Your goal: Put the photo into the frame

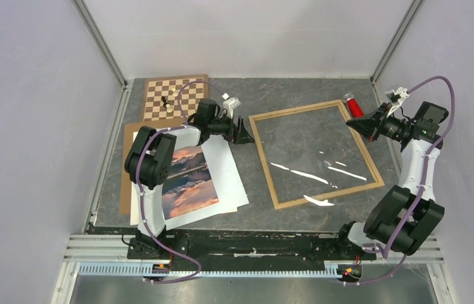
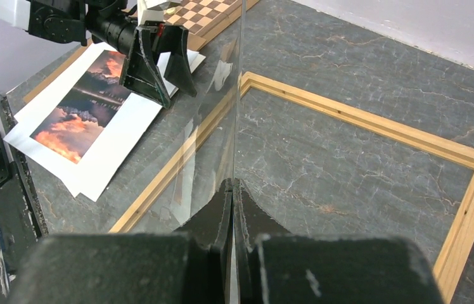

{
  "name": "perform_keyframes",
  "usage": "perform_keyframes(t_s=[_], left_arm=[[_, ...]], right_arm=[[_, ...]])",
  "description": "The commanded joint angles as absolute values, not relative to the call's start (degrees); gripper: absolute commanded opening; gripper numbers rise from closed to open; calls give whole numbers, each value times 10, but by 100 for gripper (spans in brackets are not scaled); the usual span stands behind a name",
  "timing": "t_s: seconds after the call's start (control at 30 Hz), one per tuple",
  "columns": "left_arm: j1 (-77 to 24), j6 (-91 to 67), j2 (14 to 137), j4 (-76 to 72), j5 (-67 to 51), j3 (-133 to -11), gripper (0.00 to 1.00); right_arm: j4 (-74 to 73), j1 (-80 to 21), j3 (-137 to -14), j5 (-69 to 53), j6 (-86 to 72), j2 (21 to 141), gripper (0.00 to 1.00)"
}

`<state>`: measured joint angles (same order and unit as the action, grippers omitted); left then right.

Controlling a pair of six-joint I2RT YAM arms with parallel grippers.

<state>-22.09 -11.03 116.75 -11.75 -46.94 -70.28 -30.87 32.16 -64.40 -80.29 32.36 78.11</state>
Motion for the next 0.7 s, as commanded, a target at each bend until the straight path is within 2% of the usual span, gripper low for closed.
perform_keyframes(t_s=[0.0, 0.1, 0.17, 0.33, 0.43, 0.57, 0.67], left_arm=[[-225, -147, 1170, -208, -500, -692, 94], [-227, -157, 1171, -235, -507, -679, 94], [-230, -156, 1172, -243, -504, -673, 94], [-232, -165, 1175, -267, -495, -664, 94], [-231, -159, 1174, -266, -490, -664, 94], [-232, -118, 1156, -230, -485, -678, 94], [-232, -55, 1123, -164, -477, -700, 94]], right_arm=[[-296, 325, -679, -816, 293, 757, 0], [-252, 325, -680, -804, 233, 749, 0], [-171, 324, -664, -781, 160, 731, 0], [279, 320, -554, -753, -244, 682, 0], [209, 313, -591, -749, -228, 697, 0], [-105, 287, -698, -688, 29, 711, 0], [-159, 262, -715, -663, 75, 711, 0]])
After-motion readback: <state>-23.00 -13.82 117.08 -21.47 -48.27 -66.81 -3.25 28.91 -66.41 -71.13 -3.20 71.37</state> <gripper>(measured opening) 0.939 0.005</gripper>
